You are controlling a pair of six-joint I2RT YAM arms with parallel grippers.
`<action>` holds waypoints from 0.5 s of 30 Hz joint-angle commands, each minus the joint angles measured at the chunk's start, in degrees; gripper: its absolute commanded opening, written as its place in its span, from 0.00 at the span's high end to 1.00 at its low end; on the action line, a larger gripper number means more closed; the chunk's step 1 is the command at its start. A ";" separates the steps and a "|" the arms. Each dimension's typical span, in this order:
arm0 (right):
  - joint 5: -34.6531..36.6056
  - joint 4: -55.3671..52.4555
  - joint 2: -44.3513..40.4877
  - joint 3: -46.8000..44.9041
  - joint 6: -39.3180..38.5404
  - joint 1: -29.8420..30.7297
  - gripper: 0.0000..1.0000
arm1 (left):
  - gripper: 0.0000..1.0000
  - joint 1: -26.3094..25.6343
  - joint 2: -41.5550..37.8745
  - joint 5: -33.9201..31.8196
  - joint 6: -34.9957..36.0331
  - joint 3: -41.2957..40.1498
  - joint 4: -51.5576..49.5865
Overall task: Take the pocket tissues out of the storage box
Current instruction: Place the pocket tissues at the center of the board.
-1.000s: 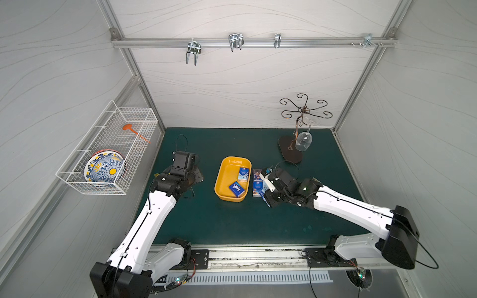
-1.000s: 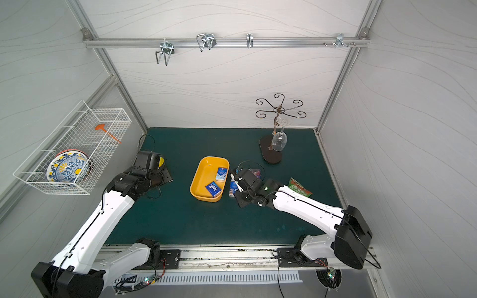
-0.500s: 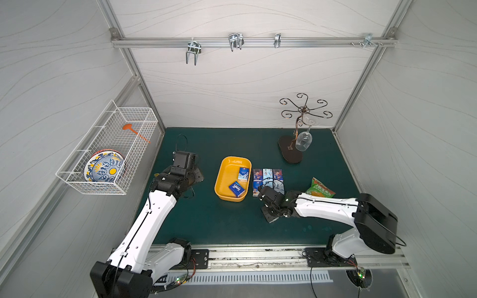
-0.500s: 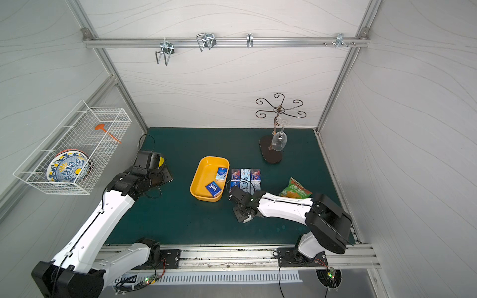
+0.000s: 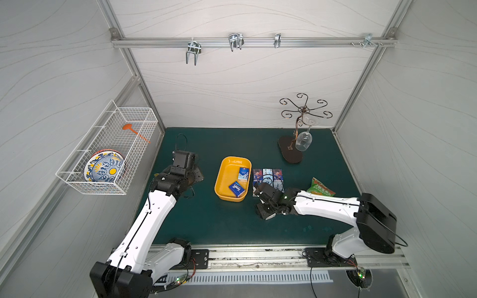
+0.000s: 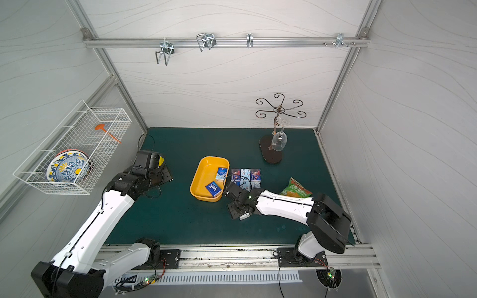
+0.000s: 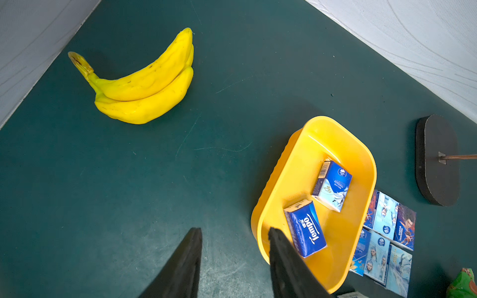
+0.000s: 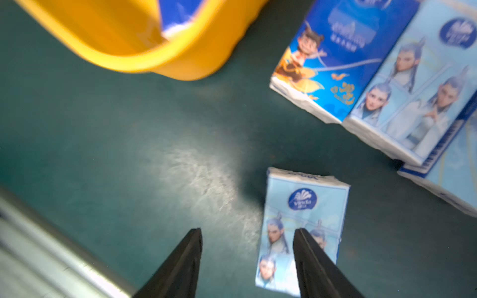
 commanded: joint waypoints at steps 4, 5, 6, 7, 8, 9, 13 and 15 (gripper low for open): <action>-5.99 0.17 -6.07 -4.09 -0.10 -5.56 0.36 | 0.54 0.34 -0.30 -0.65 -0.42 3.49 1.54; -6.75 0.74 -6.76 -5.27 -0.20 -6.66 0.36 | 0.54 0.34 -0.24 -0.67 -0.41 3.51 1.54; -7.97 1.36 -7.34 -6.62 -0.16 -7.90 0.36 | 0.54 0.31 -0.25 -0.76 -0.33 3.54 1.54; -8.70 1.87 -7.97 -7.98 -0.34 -8.86 0.36 | 0.54 0.30 -0.16 -0.71 -0.26 3.50 1.45; -9.20 2.30 -8.37 -9.05 -0.37 -9.62 0.36 | 0.54 0.31 -0.16 -0.76 -0.24 3.45 1.45; -9.78 2.87 -8.76 -10.31 -0.71 -10.24 0.36 | 0.54 0.34 -0.10 -0.85 -0.24 3.41 1.45; -12.67 6.48 -9.32 -14.39 -1.68 -12.06 0.36 | 0.54 0.34 0.03 -0.61 -0.33 3.17 1.71; -14.51 8.86 -9.41 -15.93 -1.76 -12.82 0.35 | 0.54 0.33 0.22 -0.40 -0.41 3.20 1.80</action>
